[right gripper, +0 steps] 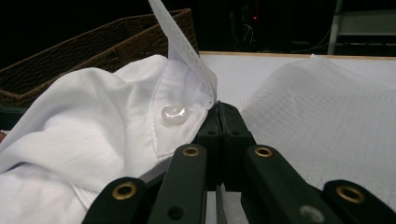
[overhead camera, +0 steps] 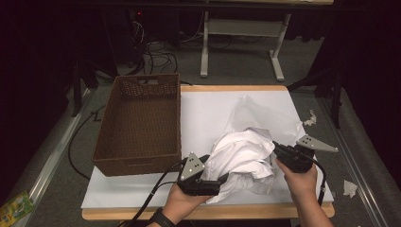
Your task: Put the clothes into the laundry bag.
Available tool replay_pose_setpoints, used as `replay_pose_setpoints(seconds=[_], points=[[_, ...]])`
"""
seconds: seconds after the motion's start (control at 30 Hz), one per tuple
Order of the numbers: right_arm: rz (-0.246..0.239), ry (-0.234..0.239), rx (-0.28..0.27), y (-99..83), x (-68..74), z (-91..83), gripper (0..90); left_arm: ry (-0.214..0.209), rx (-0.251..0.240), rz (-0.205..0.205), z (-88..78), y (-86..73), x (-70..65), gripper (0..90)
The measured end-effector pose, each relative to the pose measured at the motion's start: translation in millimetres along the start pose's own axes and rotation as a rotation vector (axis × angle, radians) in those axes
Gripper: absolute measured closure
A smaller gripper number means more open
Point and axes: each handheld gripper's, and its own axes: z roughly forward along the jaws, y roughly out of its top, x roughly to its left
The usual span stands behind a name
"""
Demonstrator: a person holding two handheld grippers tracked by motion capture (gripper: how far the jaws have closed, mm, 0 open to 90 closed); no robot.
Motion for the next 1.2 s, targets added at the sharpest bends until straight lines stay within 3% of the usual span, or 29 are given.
replay_pose_setpoints(seconds=[0.27,0.4,0.53,0.63,0.73,0.83,0.9,1.0,1.03,1.2], points=[[-0.014,-0.005,0.004,-0.4,2.3,-1.1,89.8,0.002,-0.046,-0.039,-2.9,5.5,-2.1,15.1],[-0.022,-0.005,0.005,-0.2,1.7,-1.5,89.8,0.012,-0.075,-0.044,-1.3,16.9,0.9,15.7],[-0.021,-0.005,0.006,-0.2,1.3,-1.4,89.8,0.017,-0.084,-0.025,12.2,36.0,2.0,16.0],[-0.022,-0.004,0.006,-0.1,1.3,-1.2,89.8,0.012,-0.047,-0.003,35.7,49.6,1.3,16.2],[-0.024,0.000,0.006,-0.2,0.7,-0.3,89.8,-0.012,0.009,0.024,58.4,52.9,-1.2,20.1],[-0.024,-0.001,0.010,-0.8,0.3,1.1,89.8,-0.040,0.073,0.039,81.2,47.9,-5.0,32.0],[-0.019,-0.002,0.018,-1.7,0.0,3.1,89.8,-0.047,0.098,0.052,91.6,42.6,-9.2,45.0],[-0.022,-0.005,0.026,-2.0,-1.2,5.1,90.0,-0.057,0.157,0.114,105.1,31.6,-19.6,70.3],[-0.024,-0.006,0.024,-1.7,-1.3,5.1,90.0,-0.059,0.175,0.122,108.5,28.7,-21.8,73.0],[-0.028,-0.005,0.024,0.1,-0.6,2.5,90.0,-0.035,0.242,0.073,127.0,18.2,-20.0,75.3]])
